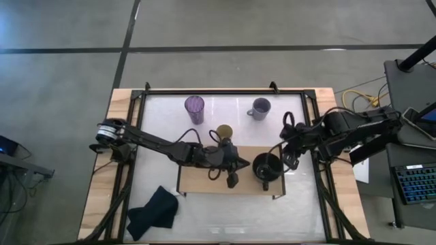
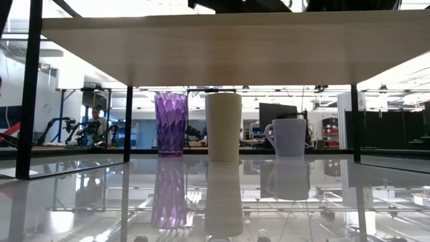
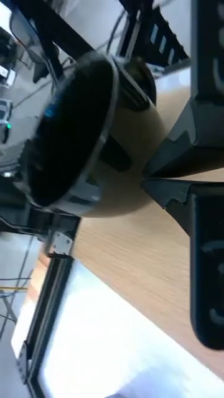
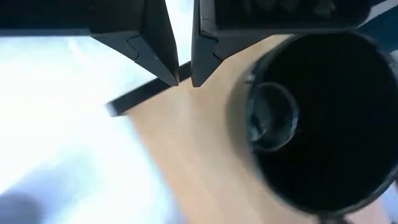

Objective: Stack small to large cups/mugs on shelf
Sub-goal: Put the gray mug on the shelf

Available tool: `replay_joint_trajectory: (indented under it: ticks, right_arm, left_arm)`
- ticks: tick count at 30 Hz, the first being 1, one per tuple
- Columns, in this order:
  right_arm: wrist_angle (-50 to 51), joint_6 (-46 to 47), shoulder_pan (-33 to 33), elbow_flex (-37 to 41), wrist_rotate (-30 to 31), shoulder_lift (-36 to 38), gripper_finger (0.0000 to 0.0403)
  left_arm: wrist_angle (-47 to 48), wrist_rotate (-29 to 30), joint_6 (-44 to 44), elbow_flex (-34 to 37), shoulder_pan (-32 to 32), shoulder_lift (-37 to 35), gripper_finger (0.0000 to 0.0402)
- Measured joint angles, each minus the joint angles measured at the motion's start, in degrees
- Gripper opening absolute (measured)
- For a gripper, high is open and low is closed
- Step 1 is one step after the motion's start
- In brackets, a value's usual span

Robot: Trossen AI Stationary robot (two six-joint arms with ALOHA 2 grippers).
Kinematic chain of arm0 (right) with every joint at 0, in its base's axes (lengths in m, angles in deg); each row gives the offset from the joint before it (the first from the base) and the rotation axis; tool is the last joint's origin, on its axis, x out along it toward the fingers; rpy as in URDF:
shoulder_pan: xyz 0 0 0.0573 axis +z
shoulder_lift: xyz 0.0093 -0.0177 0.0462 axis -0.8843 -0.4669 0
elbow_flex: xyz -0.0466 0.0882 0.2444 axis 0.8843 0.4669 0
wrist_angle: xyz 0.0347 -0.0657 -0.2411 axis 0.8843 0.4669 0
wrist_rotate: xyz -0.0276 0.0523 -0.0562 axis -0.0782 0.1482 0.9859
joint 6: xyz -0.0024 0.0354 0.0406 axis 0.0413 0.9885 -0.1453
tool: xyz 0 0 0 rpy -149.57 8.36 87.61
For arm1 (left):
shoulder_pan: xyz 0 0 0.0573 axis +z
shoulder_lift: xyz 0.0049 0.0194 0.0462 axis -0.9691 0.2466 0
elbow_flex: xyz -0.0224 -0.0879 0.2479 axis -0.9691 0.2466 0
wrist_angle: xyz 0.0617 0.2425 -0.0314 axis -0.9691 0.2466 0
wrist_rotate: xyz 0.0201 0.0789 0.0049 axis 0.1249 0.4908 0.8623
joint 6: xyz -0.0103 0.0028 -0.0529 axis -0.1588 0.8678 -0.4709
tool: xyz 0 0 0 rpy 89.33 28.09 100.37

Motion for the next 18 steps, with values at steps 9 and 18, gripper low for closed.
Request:
replay_joint_trajectory:
  ticks: [9,18]
  right_arm:
    - [-0.03,-8.65,-4.41,-5.23,3.71,1.78,0.0038]
    - [-13.58,-23.50,-15.80,-5.76,-2.23,1.11,0.0038]
  left_arm:
    - [2.64,-1.74,2.38,-0.15,1.44,-13.85,0.0000]
    - [14.44,-14.63,-0.35,-0.15,10.96,-22.60,0.0000]
